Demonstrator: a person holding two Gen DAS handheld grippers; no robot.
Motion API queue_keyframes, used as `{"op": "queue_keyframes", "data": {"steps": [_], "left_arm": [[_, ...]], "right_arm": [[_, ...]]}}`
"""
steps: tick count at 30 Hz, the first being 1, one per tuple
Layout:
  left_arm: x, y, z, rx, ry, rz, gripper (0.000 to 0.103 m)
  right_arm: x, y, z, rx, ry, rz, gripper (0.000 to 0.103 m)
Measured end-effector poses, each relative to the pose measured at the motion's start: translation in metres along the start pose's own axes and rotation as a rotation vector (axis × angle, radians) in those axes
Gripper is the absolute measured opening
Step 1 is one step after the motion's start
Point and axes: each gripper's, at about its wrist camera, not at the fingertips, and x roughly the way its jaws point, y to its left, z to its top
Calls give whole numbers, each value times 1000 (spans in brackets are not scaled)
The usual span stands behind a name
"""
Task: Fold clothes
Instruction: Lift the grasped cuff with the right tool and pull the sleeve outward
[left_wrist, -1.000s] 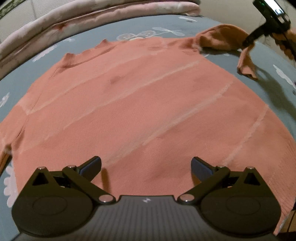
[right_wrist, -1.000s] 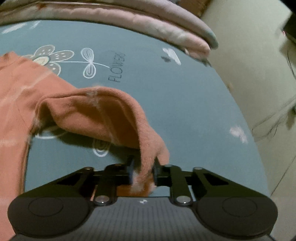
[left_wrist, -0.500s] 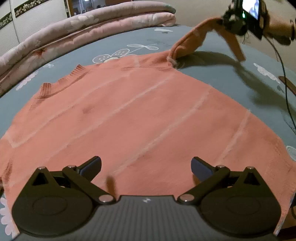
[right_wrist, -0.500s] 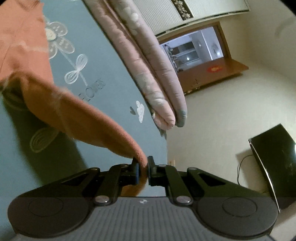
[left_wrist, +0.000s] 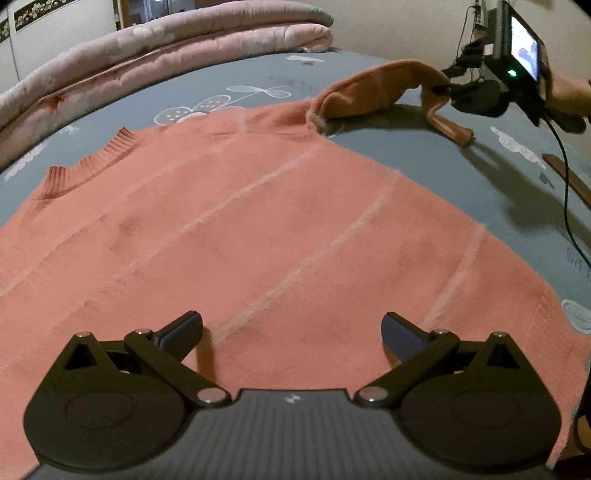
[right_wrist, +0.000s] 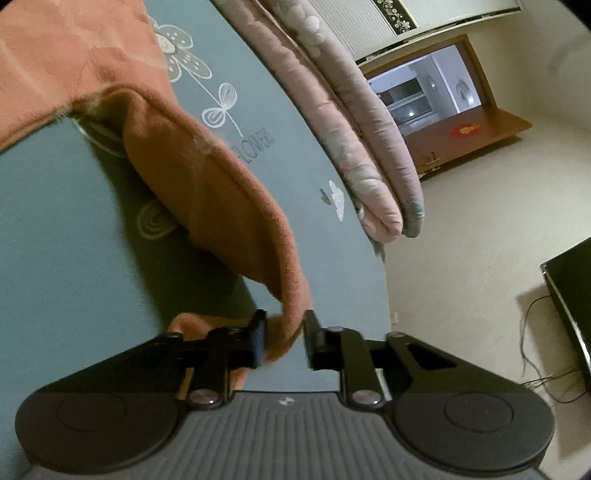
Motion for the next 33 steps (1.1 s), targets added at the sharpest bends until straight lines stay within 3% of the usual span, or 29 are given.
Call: {"op": "queue_keyframes", "data": {"steps": [3, 8, 11, 14, 16, 21, 23, 25, 27, 33], "left_arm": [[1, -3, 6, 1, -10, -20, 102], [5, -15, 17, 31, -24, -48, 102], [7, -22, 22, 56, -32, -56, 102], [13, -30, 32, 66, -33, -66, 102], [17, -33, 40, 56, -42, -88, 102], [29, -40, 68, 30, -76, -120, 102], [37, -42, 80, 22, -91, -133, 102], [46, -44, 90, 10, -100, -149, 102], [56, -46, 94, -4, -93, -158, 102], [75, -58, 81, 42, -43, -164, 102]], "right_arm": [[-14, -3, -3, 40, -25, 50, 42], [-41, -29, -12, 209, -94, 201, 50], [-47, -55, -21, 368, -113, 238, 58], [-32, -80, -29, 594, -56, 288, 75], [-11, -84, -36, 729, 22, 356, 76], [25, -55, -41, 775, 140, 349, 76], [32, -46, -39, 755, 148, 336, 75], [34, -41, -35, 713, 149, 335, 70], [36, -37, -30, 661, 150, 333, 15], [35, -39, -23, 423, 119, 132, 5]]}}
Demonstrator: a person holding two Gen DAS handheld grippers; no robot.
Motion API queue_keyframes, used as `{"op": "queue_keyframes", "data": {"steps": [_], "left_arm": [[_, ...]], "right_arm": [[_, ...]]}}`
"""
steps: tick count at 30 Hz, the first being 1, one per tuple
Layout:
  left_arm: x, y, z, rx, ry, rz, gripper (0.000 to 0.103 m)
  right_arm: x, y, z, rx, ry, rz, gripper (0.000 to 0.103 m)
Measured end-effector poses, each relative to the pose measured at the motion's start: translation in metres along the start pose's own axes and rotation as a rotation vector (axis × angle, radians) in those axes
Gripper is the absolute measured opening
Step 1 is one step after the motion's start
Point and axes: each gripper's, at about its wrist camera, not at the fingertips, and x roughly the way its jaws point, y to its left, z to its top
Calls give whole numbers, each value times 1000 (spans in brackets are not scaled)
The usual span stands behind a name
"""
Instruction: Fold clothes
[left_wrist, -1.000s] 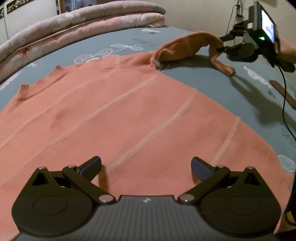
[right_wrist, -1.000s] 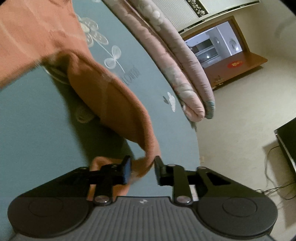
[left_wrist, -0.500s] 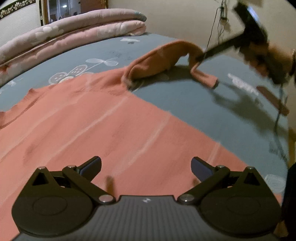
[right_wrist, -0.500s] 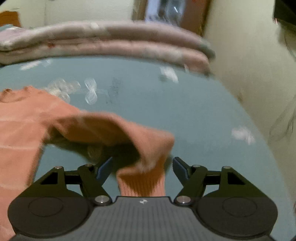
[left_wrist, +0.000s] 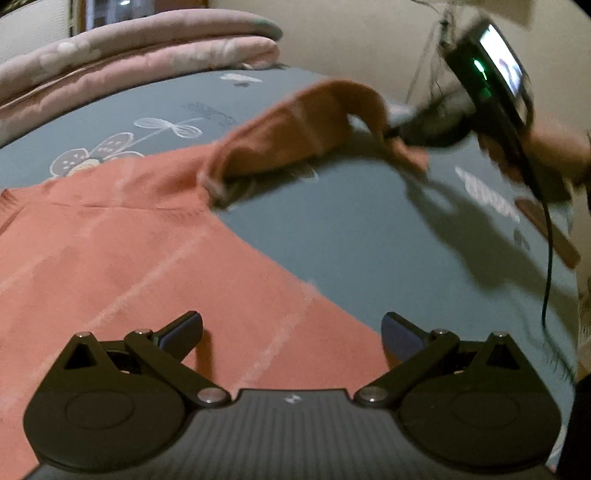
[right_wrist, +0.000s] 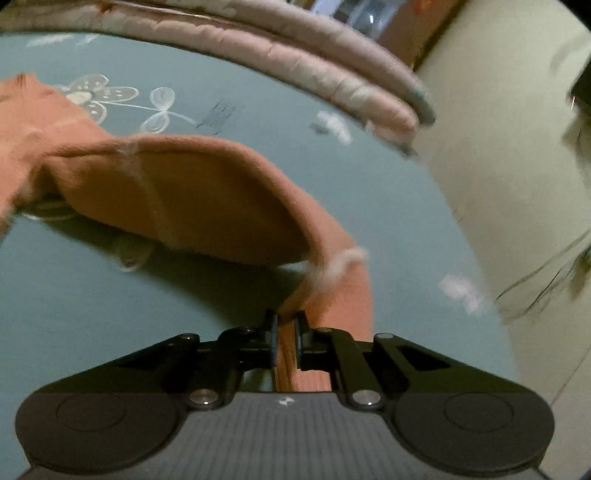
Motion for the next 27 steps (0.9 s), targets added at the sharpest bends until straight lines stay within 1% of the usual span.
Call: {"op": "queue_keyframes", "data": {"steps": [2, 4, 5, 6, 8, 9, 10, 11, 12, 13, 14, 15, 17, 18, 19, 20, 21, 25, 26, 27], "left_arm": [[2, -4, -4, 25, 4, 4, 102], [3, -6, -5, 39, 7, 4, 102], [3, -5, -6, 42, 8, 5, 102], [3, -5, -6, 43, 9, 5, 102], [4, -4, -4, 35, 11, 3, 102], [5, -4, -3, 33, 12, 2, 102], [5, -4, -3, 31, 12, 1, 102], [4, -4, -3, 26, 12, 1, 102], [4, -4, -2, 20, 12, 3, 102], [3, -4, -1, 16, 13, 5, 102], [2, -5, 0, 15, 11, 3, 102], [1, -6, 1, 17, 6, -1, 102], [-1, -8, 5, 23, 0, -4, 102], [-1, -8, 6, 26, -3, -2, 102], [-3, -8, 6, 29, -10, -1, 102], [-4, -9, 6, 31, -17, 1, 102], [-5, -9, 5, 34, -24, 4, 102], [-10, -9, 2, 58, -54, 12, 101], [-11, -10, 2, 62, -62, 20, 99], [-13, -10, 1, 62, -68, 27, 93]], "right_arm": [[-2, -2, 2, -88, -44, -107, 4], [-6, -7, 2, -135, -96, -177, 1], [-8, -12, 2, -129, -102, -177, 1], [-10, -17, 0, -114, -96, -159, 1], [-12, -23, -5, -80, -84, -97, 1], [-12, -26, -6, -56, -80, -60, 5], [-13, -28, -7, -25, -80, -19, 9], [-13, -29, -6, 2, -87, 13, 28], [-13, -28, -3, 25, -101, 36, 50], [-12, -26, 0, 31, -114, 53, 57], [-11, -21, 4, 18, -127, 64, 60], [-8, -15, 9, -3, -130, 60, 60], [3, -1, 17, -63, -113, 21, 60], [7, 4, 20, -87, -105, 10, 58], [12, 8, 21, -105, -97, 10, 52], [15, 10, 22, -116, -83, 12, 14], [15, 10, 21, -113, -70, 18, 8], [-1, 2, 9, -104, -70, 39, 8], [-6, -1, 4, -97, -71, 49, 8], [-11, -5, -1, -87, -70, 62, 8]]}}
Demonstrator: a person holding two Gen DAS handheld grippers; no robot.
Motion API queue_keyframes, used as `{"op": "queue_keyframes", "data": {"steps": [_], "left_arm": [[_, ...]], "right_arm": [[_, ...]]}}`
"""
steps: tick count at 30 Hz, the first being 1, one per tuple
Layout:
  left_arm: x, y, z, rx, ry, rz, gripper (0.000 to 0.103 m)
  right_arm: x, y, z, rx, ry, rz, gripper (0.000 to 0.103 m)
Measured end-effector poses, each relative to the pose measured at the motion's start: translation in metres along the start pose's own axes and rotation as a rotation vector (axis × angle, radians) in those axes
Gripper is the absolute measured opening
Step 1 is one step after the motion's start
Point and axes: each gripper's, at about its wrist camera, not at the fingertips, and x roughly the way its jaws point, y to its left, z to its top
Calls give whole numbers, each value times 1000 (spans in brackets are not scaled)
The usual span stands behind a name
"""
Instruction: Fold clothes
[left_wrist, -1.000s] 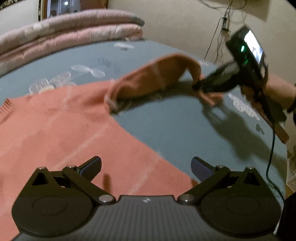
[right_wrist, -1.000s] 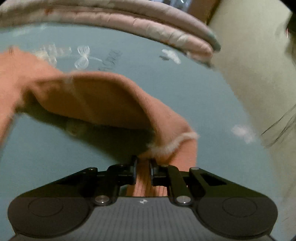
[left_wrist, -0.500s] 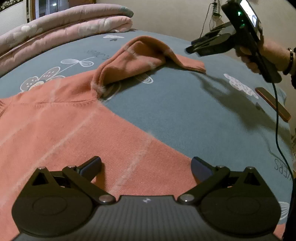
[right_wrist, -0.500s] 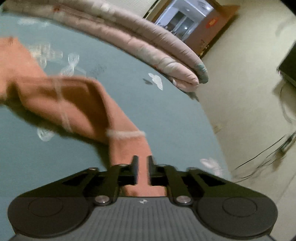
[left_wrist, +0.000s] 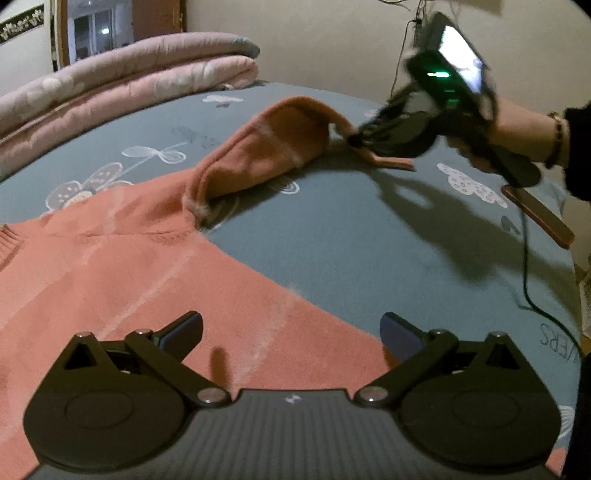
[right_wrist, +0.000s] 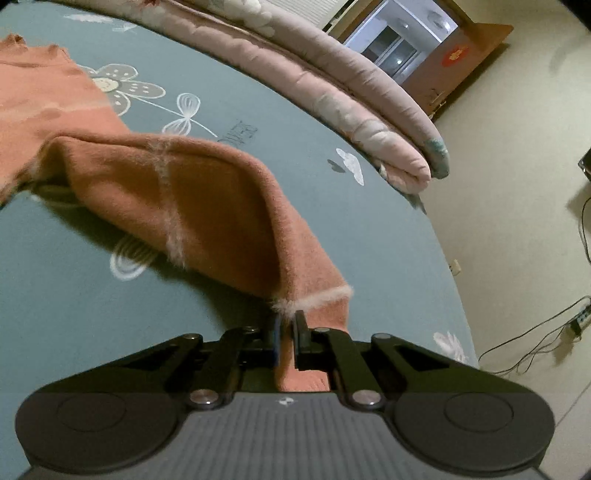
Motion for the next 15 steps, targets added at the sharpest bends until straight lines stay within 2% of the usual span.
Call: {"op": "queue_keyframes", "data": {"steps": [7, 8, 10, 12, 13, 15], "left_arm": [[-8, 1, -2, -40, 10, 3, 81], [-9, 1, -2, -36, 15, 4, 80], [-10, 0, -3, -32, 27, -1, 68], [-11, -1, -4, -30, 38, -5, 67], [-12, -1, -4, -29, 41, -7, 63], [-13, -2, -6, -28, 41, -12, 63]], "right_arm": [[-33, -14, -23, 29, 5, 15, 8], [-38, -14, -26, 15, 3, 14, 8], [-48, -11, -31, -47, 1, 9, 8], [-57, -11, -35, -98, 2, 28, 8], [-59, -12, -36, -111, 2, 46, 8], [-63, -13, -39, -122, 11, 91, 8]]}}
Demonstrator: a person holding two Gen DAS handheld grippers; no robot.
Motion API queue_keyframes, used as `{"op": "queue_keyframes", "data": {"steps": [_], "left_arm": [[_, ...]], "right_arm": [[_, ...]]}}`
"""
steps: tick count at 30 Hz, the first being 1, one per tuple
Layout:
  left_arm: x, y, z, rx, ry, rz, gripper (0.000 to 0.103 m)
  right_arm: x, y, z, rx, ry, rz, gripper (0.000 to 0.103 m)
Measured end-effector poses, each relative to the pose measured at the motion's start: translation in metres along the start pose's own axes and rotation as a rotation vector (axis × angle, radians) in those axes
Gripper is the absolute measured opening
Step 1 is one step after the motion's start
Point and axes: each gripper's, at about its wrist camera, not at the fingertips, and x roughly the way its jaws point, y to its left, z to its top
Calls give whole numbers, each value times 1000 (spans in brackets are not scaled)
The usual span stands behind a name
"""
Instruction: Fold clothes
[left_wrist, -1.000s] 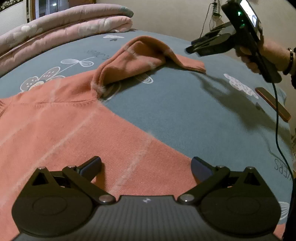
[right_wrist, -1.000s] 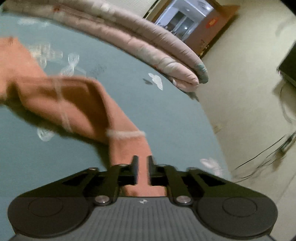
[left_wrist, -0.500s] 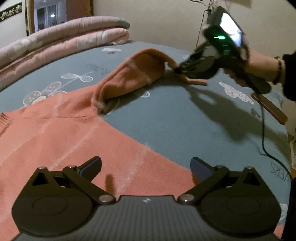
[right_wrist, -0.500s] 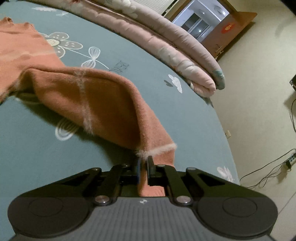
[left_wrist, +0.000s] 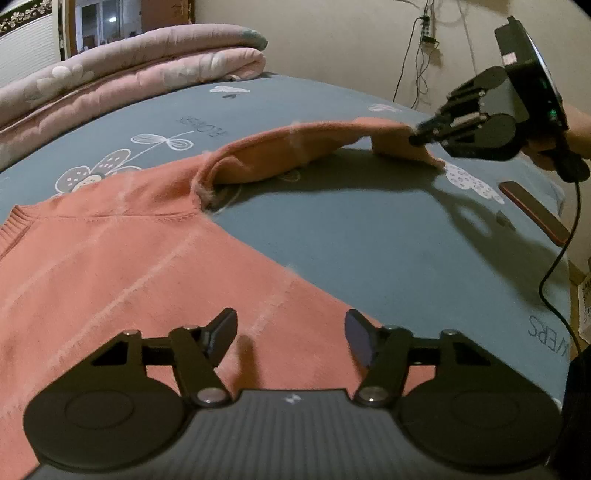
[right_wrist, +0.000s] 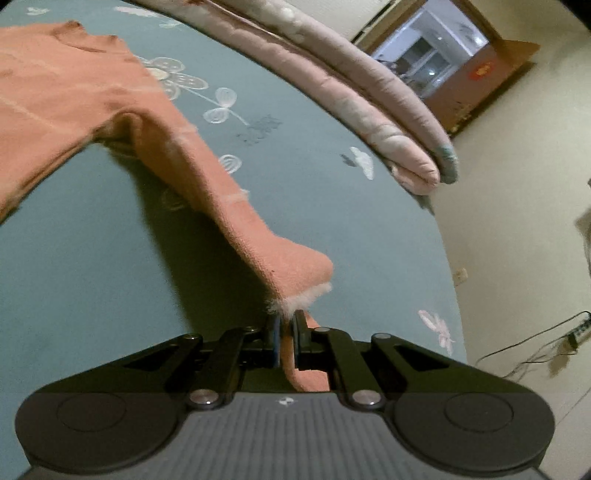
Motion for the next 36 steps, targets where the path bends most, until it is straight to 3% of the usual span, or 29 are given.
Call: {"op": "queue_keyframes", "data": {"steps": [4, 7, 10, 14, 16, 19, 23, 26, 29, 31, 32, 33, 36], "left_arm": [[-2, 1, -3, -17, 6, -15, 63], [-3, 2, -6, -22, 9, -17, 63], [-5, 2, -7, -23, 10, -20, 63], [-6, 1, -7, -34, 7, -20, 63], [-5, 0, -6, -41, 8, -27, 63], [-4, -2, -6, -29, 10, -35, 63], [-2, -5, -4, 13, 13, -35, 63], [4, -5, 0, 21, 9, -49, 64], [7, -4, 7, 26, -26, -56, 63], [9, -4, 13, 21, -52, -64, 64], [10, -3, 17, 9, -63, -67, 65], [11, -3, 19, -4, -70, -71, 65], [15, -3, 23, -33, -70, -80, 65]], "right_arm": [[-4, 7, -6, -34, 36, 87, 11], [-21, 12, -4, -11, 16, 157, 16], [-48, 3, 3, 42, -79, 225, 41], [-62, -27, 12, 145, -174, 206, 49], [-41, -47, 10, 226, -131, 114, 51], [5, -72, -7, 373, 13, 64, 51], [44, -89, -36, 531, 128, 84, 51], [57, -92, -52, 629, 165, 94, 51], [63, -93, -61, 703, 179, 110, 63], [63, -91, -65, 740, 160, 131, 62], [62, -90, -67, 759, 148, 144, 56], [61, -89, -68, 778, 131, 153, 40], [60, -87, -69, 769, 90, 143, 26]]}}
